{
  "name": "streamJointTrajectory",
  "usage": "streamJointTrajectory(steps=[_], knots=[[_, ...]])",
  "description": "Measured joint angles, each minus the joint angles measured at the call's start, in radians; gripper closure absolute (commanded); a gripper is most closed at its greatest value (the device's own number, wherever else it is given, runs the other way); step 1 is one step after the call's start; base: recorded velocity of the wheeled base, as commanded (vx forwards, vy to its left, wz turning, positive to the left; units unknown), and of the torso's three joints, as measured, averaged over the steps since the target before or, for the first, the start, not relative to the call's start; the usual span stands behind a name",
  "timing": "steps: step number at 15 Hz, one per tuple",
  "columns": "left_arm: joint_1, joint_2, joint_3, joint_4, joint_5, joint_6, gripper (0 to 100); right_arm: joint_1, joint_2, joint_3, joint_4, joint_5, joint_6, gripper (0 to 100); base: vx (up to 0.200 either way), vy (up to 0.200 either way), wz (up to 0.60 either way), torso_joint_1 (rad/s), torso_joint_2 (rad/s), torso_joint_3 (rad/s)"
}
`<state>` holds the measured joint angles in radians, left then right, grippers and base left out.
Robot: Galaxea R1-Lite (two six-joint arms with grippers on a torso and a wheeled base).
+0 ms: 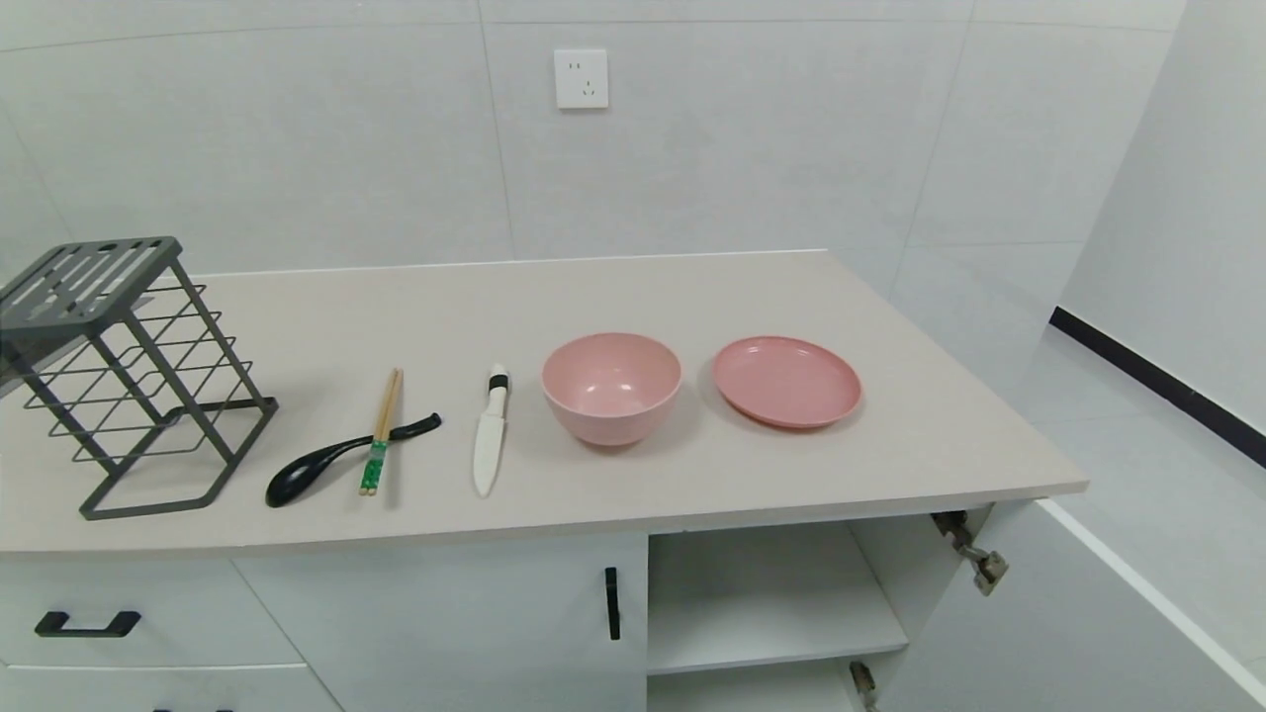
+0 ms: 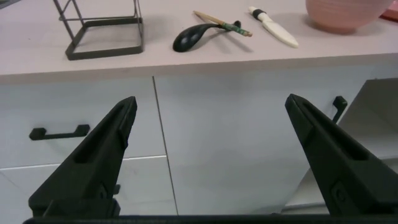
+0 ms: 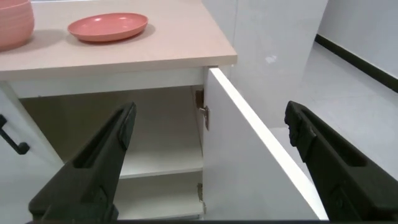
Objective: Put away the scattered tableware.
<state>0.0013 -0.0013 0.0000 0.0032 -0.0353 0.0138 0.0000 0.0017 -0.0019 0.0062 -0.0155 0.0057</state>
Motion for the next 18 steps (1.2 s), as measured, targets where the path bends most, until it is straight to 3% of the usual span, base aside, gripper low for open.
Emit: streamJointTrajectory(steps=[7,18], knots=[[0.000,0.000,0.000,0.001,0.002,0.001,0,0.000,0.000,0.000,0.001,0.000,0.000,0,0.029,0.000,0.00,0.039,-0.07,-0.034],[0.000,0.000,0.000,0.000,0.002,0.000,0,0.000,0.000,0.000,0.000,0.000,0.000,0,0.000,0.000,0.00,0.279,-0.54,-0.260]])
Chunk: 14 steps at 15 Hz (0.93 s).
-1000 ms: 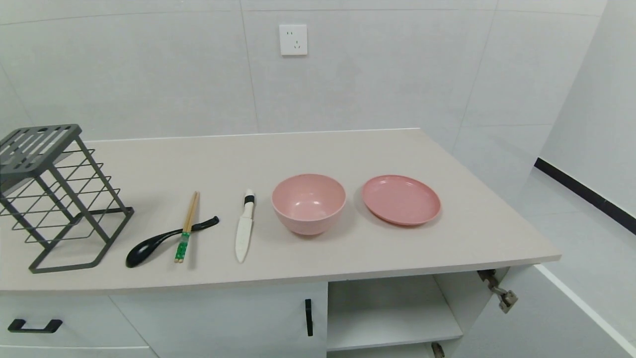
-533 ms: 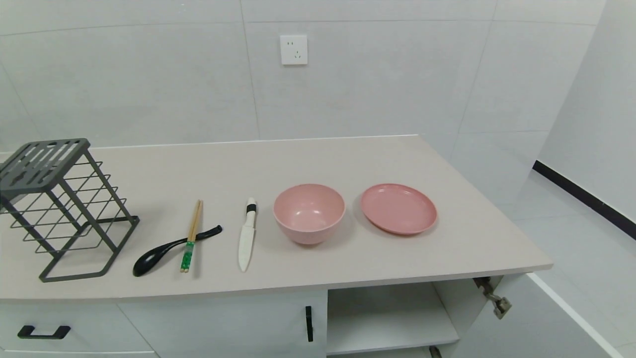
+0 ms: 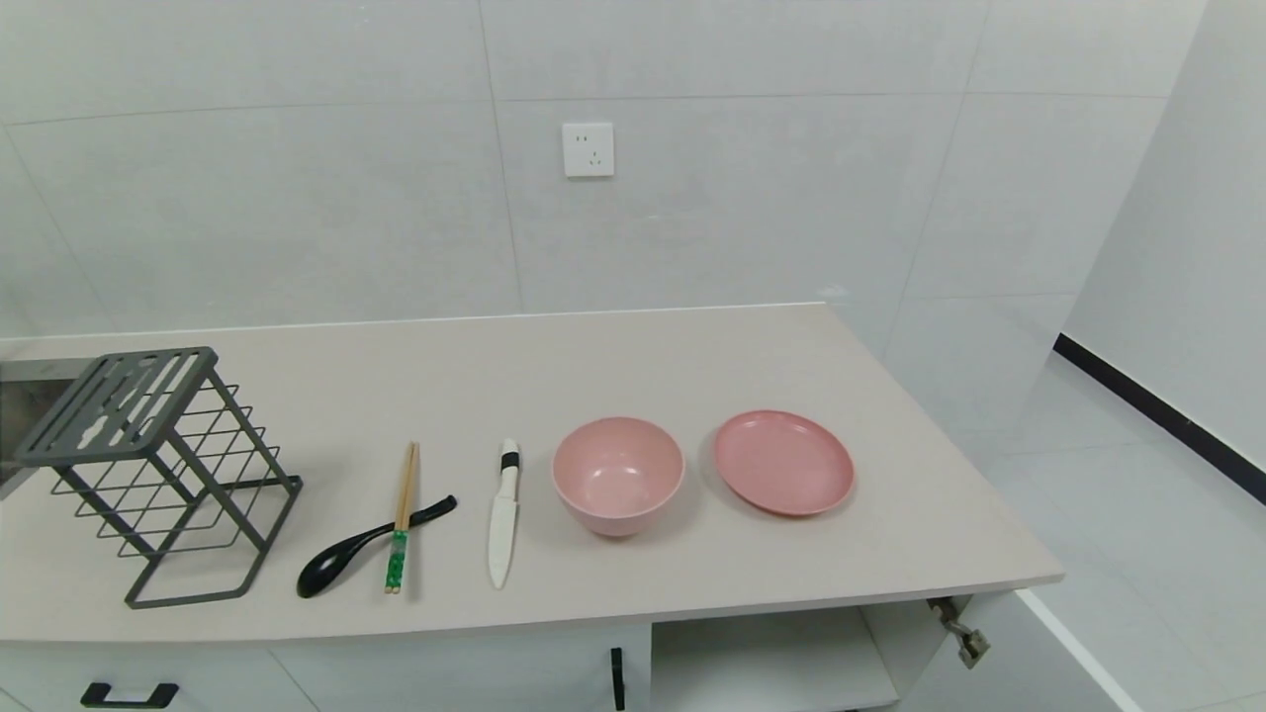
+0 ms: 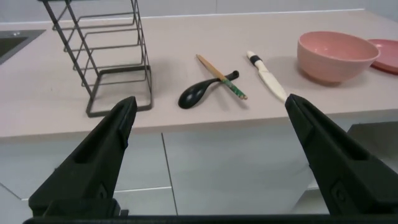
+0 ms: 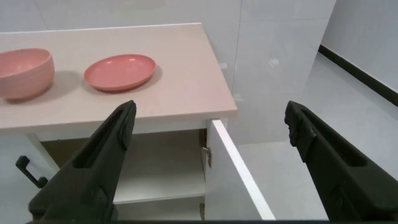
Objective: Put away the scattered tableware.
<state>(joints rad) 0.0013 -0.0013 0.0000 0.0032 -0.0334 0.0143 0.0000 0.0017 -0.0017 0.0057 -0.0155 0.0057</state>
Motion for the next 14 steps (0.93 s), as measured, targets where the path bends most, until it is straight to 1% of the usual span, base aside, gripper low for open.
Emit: streamJointTrajectory(steps=[5,7,14], knots=[[0.000,0.000,0.000,0.000,0.000,0.000,0,0.000,0.000,0.000,0.000,0.000,0.002,0,0.000,0.000,0.00,0.234,-0.46,-0.227],[0.000,0.000,0.000,0.000,-0.002,0.001,0,0.000,0.000,0.000,0.000,0.000,0.002,0,0.000,0.000,0.00,0.056,-0.11,-0.049],[0.000,0.000,0.000,0.000,-0.008,-0.001,0,0.000,0.000,0.000,-0.005,0.014,-0.021,0,0.000,0.000,0.00,0.000,0.00,0.000]])
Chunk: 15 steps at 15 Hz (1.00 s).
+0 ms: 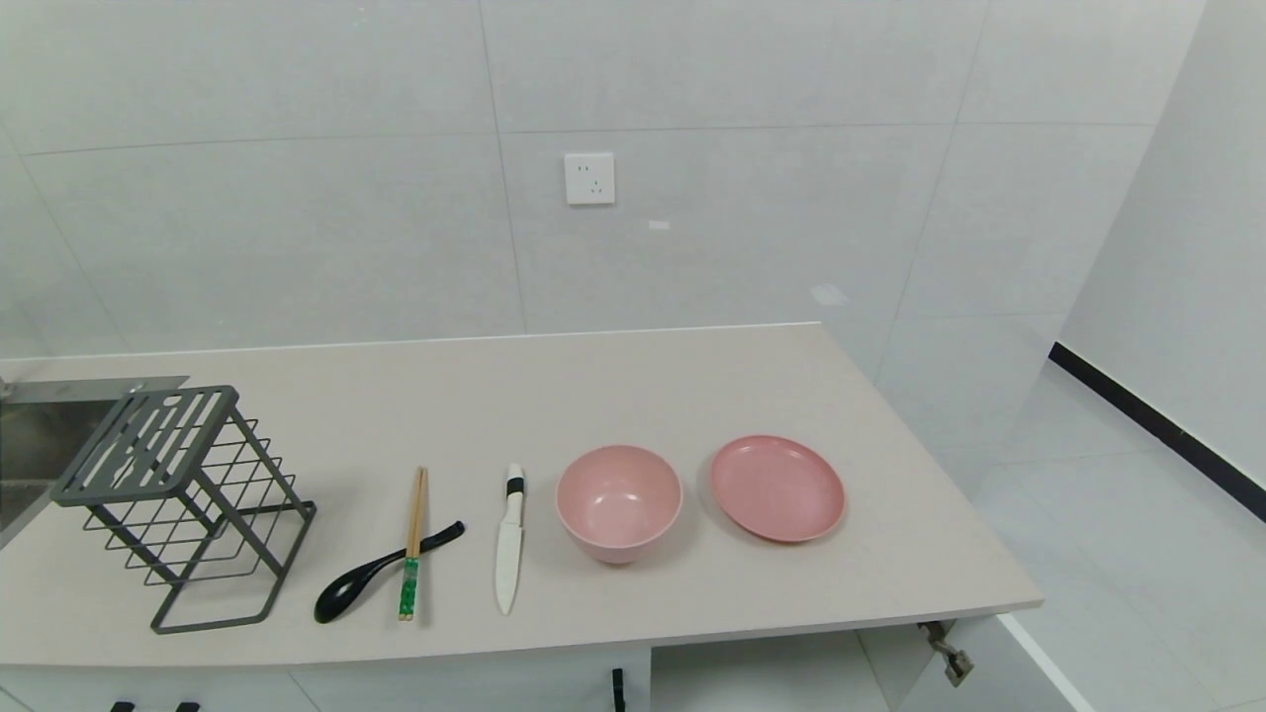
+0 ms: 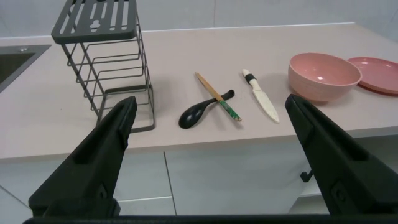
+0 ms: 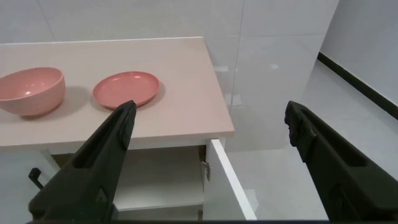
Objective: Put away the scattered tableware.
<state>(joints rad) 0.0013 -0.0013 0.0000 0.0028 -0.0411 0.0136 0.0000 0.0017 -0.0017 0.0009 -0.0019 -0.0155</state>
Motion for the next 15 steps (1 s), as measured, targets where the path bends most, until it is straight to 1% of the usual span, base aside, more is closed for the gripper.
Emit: streamJointTrajectory(steps=[2,4,6,8,10,11,12,13,15], knots=[[0.000,0.000,0.000,0.000,-0.001,0.001,0,0.000,0.000,0.000,-0.002,0.000,0.006,0,0.000,0.000,0.00,0.000,0.00,0.000],[0.000,0.000,0.000,0.000,-0.002,-0.001,0,0.000,0.000,0.001,-0.061,0.001,0.005,0,0.000,0.000,0.00,0.000,0.00,0.000],[0.000,0.000,0.000,0.000,-0.005,0.001,0,-0.002,0.004,-0.016,-0.223,0.030,0.009,0,0.000,0.000,0.00,0.000,0.00,0.000],[0.000,0.000,0.000,0.000,-0.005,-0.001,0,0.000,0.056,-0.100,-0.233,0.104,0.046,0,0.000,0.000,0.00,0.000,0.00,0.000],[0.000,0.000,0.000,0.000,-0.003,0.000,0,0.020,0.180,-0.207,-0.231,0.235,0.102,0,0.000,0.000,0.00,0.000,0.00,0.000],[0.000,0.000,0.000,0.000,-0.002,0.000,0,0.033,0.269,-0.248,-0.231,0.315,0.123,0,0.000,0.000,0.00,0.000,0.00,0.000],[0.000,0.000,0.000,0.000,-0.002,0.000,0,0.043,0.349,-0.274,-0.230,0.369,0.131,0,0.000,0.000,0.00,0.000,0.00,0.000],[0.000,0.000,0.000,0.000,-0.002,0.000,0,0.051,0.436,-0.295,-0.235,0.407,0.131,0,0.000,0.000,0.00,0.000,0.00,0.000],[0.000,0.000,0.000,0.000,-0.002,0.000,0,0.062,0.588,-0.317,-0.264,0.445,0.100,0,0.000,0.000,0.00,0.000,0.00,0.000]])
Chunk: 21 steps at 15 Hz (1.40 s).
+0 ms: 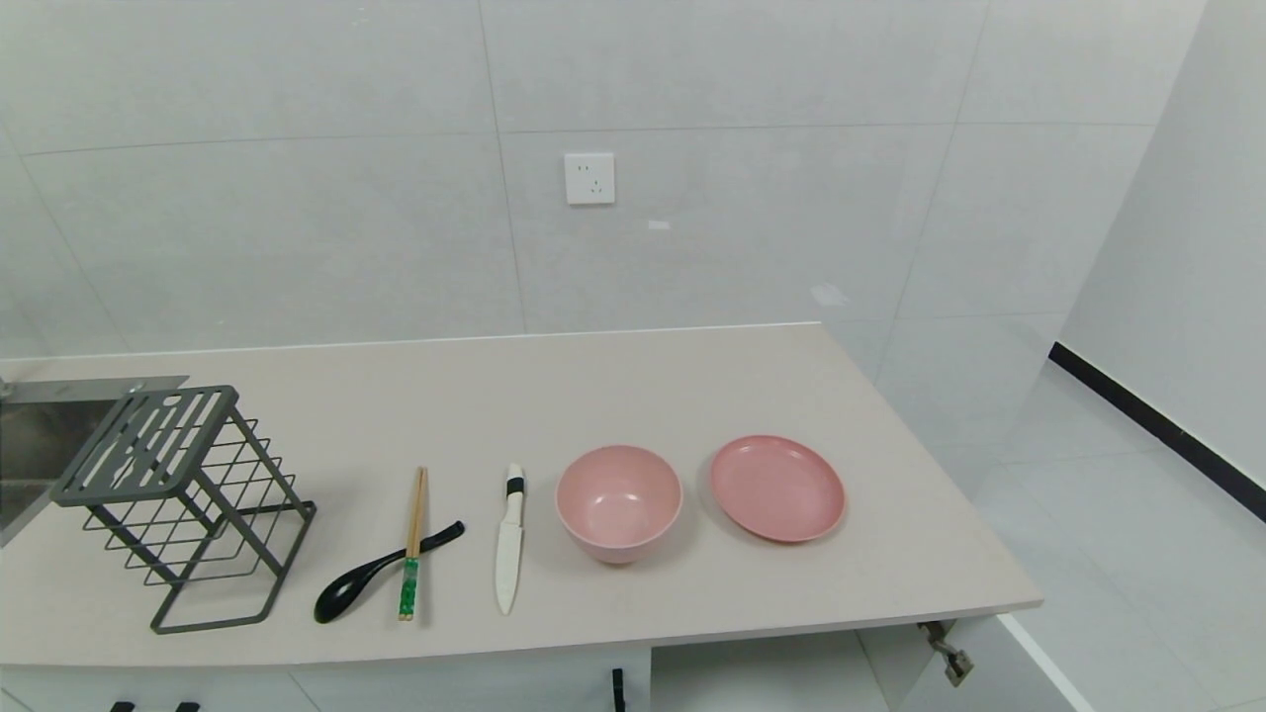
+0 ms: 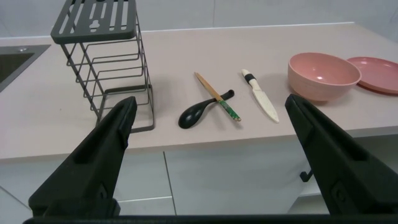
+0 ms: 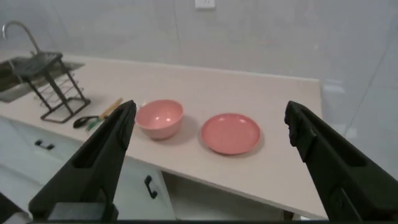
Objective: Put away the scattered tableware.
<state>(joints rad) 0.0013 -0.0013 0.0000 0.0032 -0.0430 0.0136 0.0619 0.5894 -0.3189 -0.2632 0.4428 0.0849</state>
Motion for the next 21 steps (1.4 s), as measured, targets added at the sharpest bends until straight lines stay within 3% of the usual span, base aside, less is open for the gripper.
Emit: streamJointTrajectory(steps=[2,5,9,17,21], knots=[[0.000,0.000,0.000,0.000,0.000,0.000,0,0.016,0.155,-0.004,-0.033,0.019,-0.079,0,0.000,0.000,0.00,0.000,0.00,0.000],[0.000,0.000,0.000,0.000,0.001,0.000,0,0.110,0.327,0.008,-0.047,0.029,-0.213,0,0.000,0.000,0.00,0.000,0.00,0.000],[0.000,0.000,0.000,0.000,0.002,0.000,0,0.196,0.534,-0.034,-0.056,0.027,-0.245,0,0.000,0.000,0.00,0.000,0.00,0.000],[0.000,0.000,0.000,0.000,0.005,0.002,0,0.197,0.958,-0.291,-0.059,0.015,-0.241,0,0.000,0.000,0.00,0.000,0.00,0.000],[0.000,0.000,0.000,0.000,0.004,0.002,0,0.166,1.174,-0.380,-0.111,-0.063,-0.248,0,0.000,0.000,0.00,0.000,0.00,0.000]])
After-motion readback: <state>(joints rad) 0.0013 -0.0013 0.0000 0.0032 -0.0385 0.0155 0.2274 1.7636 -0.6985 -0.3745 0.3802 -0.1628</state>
